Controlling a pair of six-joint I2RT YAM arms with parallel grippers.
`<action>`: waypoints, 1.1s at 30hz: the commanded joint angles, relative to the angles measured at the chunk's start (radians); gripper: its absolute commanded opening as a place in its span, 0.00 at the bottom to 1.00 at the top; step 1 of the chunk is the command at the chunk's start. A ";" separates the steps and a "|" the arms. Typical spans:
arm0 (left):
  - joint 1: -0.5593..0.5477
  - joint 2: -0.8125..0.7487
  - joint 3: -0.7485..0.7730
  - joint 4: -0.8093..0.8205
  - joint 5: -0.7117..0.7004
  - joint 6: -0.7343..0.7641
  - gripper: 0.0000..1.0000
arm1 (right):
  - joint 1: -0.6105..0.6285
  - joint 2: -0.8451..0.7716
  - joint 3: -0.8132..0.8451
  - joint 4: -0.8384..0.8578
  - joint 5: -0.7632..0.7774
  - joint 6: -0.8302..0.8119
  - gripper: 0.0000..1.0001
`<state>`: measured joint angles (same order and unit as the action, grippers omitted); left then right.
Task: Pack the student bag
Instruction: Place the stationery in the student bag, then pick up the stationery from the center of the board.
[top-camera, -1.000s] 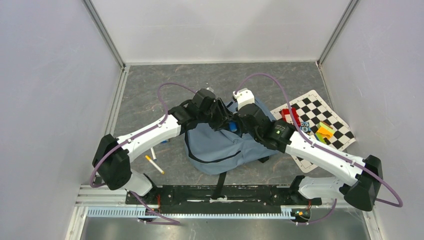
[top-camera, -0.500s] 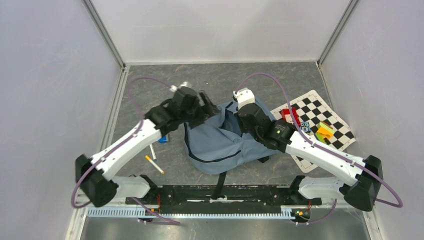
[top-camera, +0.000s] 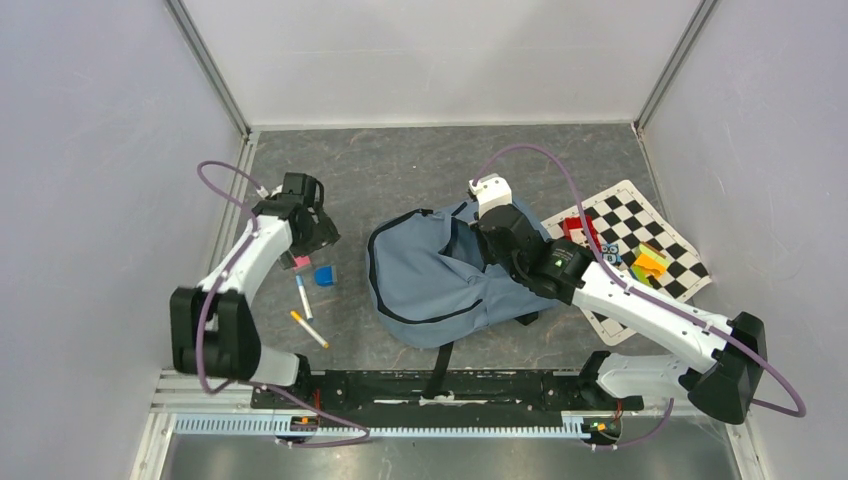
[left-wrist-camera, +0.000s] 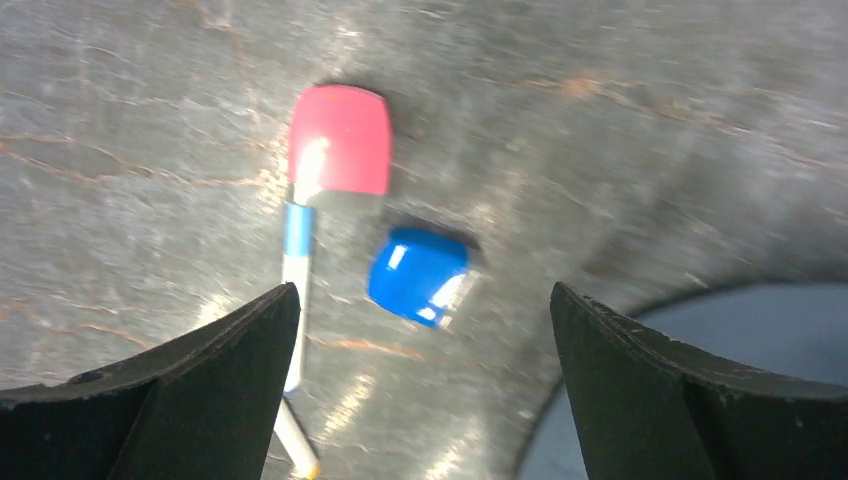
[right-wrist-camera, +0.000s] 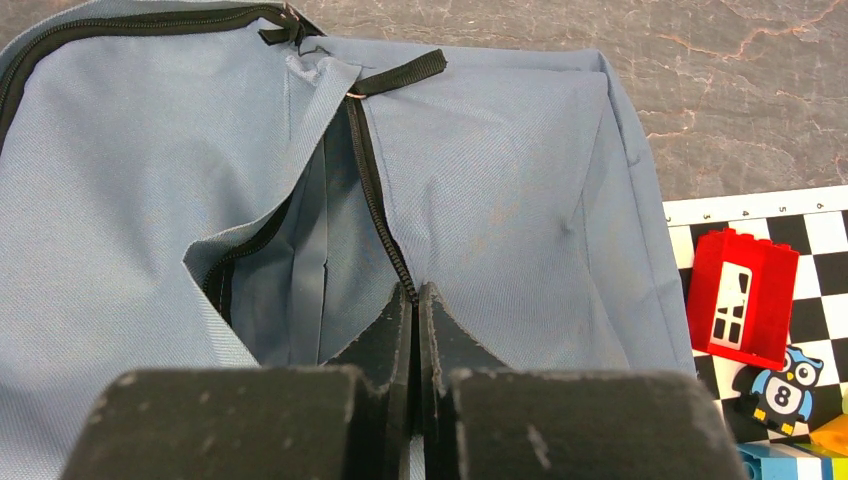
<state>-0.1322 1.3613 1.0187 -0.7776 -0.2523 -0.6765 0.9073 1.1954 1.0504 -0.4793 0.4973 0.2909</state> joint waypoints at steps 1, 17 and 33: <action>0.049 0.141 0.047 0.017 -0.094 0.140 1.00 | -0.013 -0.040 0.025 0.082 0.035 -0.003 0.00; 0.165 0.317 0.017 0.112 0.019 0.171 0.85 | -0.030 -0.038 0.030 0.080 0.061 -0.002 0.00; 0.169 0.333 -0.047 0.151 0.025 0.190 0.46 | -0.039 0.003 0.056 0.076 0.034 -0.010 0.00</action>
<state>0.0315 1.6897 1.0080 -0.6609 -0.2295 -0.5247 0.8822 1.1984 1.0504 -0.4717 0.4957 0.2909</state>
